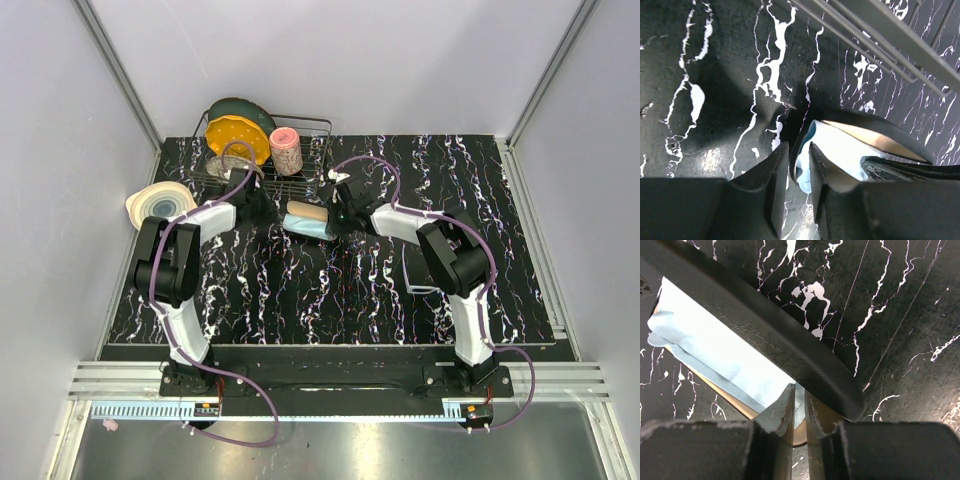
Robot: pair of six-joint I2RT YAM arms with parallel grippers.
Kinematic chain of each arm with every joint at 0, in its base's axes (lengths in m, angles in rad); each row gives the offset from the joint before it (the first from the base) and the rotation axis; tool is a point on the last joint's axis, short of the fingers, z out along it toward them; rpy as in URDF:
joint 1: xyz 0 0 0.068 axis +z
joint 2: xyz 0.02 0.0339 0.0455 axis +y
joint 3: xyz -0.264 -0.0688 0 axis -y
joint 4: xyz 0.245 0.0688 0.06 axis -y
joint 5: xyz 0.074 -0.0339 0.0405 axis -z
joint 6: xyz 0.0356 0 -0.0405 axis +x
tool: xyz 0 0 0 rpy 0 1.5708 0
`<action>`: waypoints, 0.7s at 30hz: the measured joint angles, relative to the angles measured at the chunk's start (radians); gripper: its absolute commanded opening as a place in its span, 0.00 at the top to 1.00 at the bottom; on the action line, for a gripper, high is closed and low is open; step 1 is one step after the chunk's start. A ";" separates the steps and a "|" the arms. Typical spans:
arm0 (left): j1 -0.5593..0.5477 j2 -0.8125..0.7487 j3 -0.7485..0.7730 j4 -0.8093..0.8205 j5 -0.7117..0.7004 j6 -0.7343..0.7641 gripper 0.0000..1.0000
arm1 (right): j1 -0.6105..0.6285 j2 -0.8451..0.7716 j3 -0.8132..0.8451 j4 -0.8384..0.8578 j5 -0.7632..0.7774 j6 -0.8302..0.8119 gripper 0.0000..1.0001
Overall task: Organize the sunglasses
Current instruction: Smooth out the folded cleaning cloth near the sunglasses case.
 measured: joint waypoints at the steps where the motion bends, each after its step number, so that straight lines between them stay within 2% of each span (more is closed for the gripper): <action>1: 0.000 0.008 0.003 -0.001 0.010 0.000 0.76 | 0.000 0.000 0.000 0.001 0.002 -0.007 0.82; 8: 0.000 0.043 0.006 -0.003 0.072 0.016 0.82 | 0.000 0.000 0.000 0.005 0.017 -0.059 0.82; 21: 0.000 0.038 -0.041 0.015 0.072 0.042 0.83 | 0.000 -0.001 0.008 0.017 0.027 -0.123 0.82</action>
